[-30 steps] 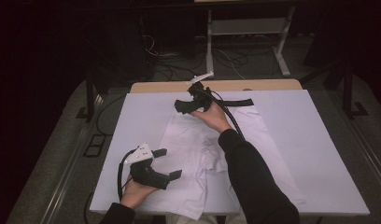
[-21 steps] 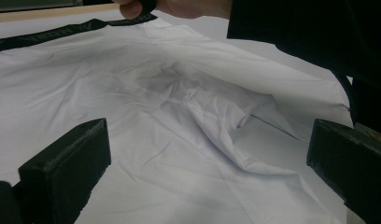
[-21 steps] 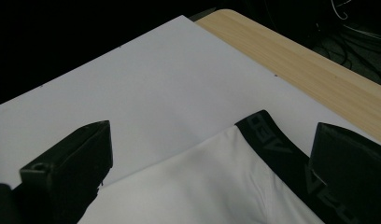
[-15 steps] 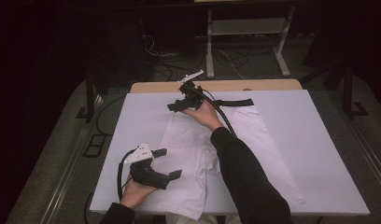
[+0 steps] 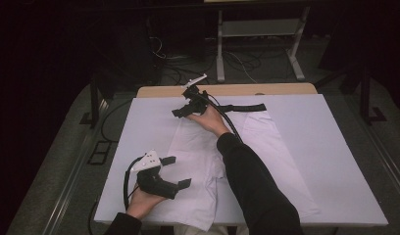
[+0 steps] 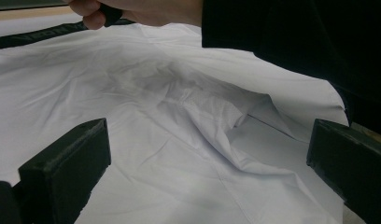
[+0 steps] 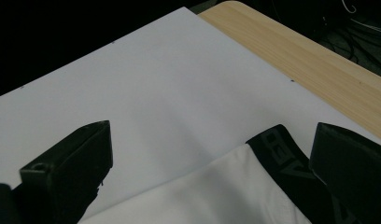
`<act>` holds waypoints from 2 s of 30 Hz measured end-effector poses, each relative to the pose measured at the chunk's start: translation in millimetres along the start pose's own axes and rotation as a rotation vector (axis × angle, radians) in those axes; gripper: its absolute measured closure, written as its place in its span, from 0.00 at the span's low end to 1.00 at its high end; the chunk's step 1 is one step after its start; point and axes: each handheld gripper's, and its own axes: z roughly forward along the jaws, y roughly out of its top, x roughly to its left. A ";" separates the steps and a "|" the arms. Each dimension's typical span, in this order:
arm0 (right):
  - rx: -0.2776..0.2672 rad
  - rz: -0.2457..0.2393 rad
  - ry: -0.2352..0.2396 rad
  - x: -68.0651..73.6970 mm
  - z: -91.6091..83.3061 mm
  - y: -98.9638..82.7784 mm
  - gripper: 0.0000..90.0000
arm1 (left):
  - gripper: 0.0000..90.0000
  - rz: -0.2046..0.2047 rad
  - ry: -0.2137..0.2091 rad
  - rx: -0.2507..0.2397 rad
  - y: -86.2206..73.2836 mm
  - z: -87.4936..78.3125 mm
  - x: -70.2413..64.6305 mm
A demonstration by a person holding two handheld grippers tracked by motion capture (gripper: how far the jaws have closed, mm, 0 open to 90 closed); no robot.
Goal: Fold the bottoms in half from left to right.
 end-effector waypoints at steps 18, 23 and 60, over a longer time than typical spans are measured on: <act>-0.018 0.099 -0.073 -25.9 29.8 -14.7 0.05 | 0.00 -0.007 -0.002 -0.019 0.9 -1.7 1.6; -0.038 0.091 -0.077 -25.1 34.1 -14.9 0.18 | 0.00 -0.009 -0.002 -0.023 1.1 -2.0 1.7; 0.076 0.146 -0.222 -17.5 61.2 -16.2 0.90 | 0.00 -0.024 0.024 -0.040 0.9 -5.8 5.1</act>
